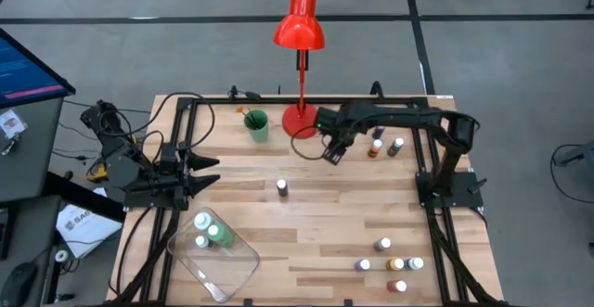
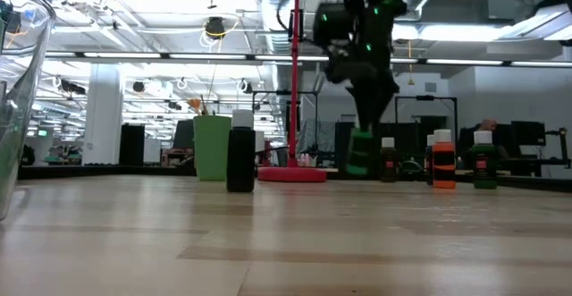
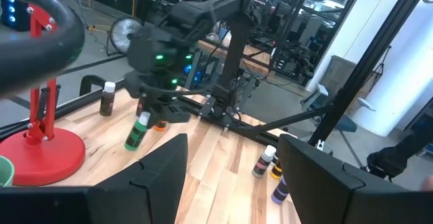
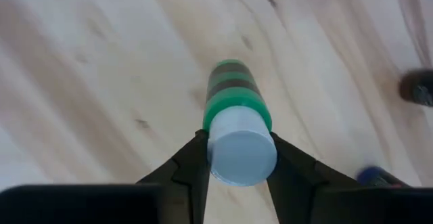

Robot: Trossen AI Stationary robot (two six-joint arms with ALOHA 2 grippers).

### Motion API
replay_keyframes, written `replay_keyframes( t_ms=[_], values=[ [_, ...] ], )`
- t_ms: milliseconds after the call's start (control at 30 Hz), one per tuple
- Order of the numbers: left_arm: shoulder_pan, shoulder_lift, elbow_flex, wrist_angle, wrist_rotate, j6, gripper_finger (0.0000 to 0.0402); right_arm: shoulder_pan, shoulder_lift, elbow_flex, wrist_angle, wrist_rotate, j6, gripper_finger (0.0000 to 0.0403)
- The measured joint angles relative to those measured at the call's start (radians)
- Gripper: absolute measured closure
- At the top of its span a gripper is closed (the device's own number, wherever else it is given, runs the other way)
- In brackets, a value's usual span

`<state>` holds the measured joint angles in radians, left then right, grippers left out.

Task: Pick & Place Paint Supplies
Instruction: Move the green coloring bottle to the center of the table

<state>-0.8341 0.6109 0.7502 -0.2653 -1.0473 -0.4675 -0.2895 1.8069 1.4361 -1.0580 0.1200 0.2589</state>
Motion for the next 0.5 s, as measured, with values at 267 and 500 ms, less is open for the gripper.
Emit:
replay_keyframes(
  t_ms=[267,500],
  values=[
    [0.000,0.000,0.000,0.000,0.000,0.000,0.0179,0.164,-0.001,0.066,0.054,-0.008,0.102,0.0286],
    [0.000,0.000,0.000,0.000,0.000,0.000,0.0179,0.236,-0.001,0.089,0.078,-0.034,0.188,0.0285]
  ],
)
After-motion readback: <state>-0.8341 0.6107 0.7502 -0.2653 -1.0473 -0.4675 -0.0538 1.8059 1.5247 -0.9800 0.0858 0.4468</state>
